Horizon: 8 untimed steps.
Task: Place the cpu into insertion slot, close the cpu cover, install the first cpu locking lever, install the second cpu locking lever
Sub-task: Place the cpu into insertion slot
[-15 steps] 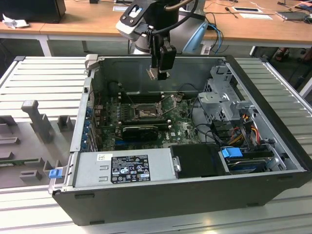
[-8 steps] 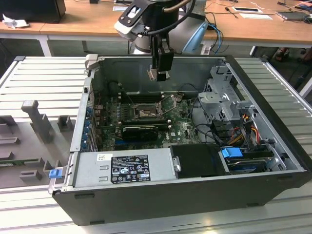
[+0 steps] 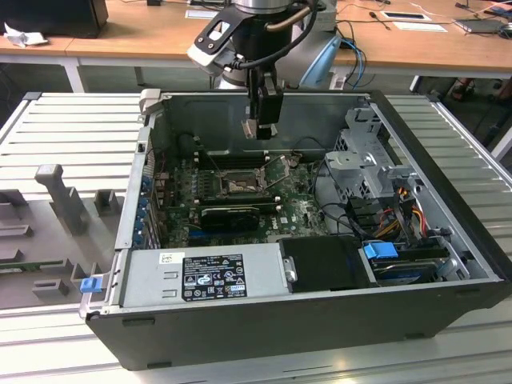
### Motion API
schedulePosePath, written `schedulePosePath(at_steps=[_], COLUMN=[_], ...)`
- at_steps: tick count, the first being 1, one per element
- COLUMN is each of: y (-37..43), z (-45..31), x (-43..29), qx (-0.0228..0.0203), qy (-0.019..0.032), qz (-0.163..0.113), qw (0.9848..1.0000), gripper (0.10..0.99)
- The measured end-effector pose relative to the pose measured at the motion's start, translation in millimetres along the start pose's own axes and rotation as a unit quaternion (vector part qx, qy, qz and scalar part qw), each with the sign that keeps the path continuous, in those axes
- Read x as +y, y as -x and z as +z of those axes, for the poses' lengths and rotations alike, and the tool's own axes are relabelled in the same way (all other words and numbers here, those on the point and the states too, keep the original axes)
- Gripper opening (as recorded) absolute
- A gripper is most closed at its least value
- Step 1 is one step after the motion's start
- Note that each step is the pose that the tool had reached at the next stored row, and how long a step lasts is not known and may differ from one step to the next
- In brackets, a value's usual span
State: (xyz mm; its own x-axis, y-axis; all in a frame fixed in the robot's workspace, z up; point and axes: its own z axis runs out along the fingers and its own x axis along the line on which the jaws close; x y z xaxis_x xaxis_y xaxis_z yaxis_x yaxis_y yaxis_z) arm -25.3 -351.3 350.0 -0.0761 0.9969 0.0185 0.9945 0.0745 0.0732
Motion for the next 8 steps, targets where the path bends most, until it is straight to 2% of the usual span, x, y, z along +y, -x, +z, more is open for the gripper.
schedulePosePath(at_steps=[8], y=[0.2], z=[10.8], x=[-0.8], qx=[-0.0002], qy=[0.0001], qz=[0.003], qw=[1.0000], gripper=[0.529])
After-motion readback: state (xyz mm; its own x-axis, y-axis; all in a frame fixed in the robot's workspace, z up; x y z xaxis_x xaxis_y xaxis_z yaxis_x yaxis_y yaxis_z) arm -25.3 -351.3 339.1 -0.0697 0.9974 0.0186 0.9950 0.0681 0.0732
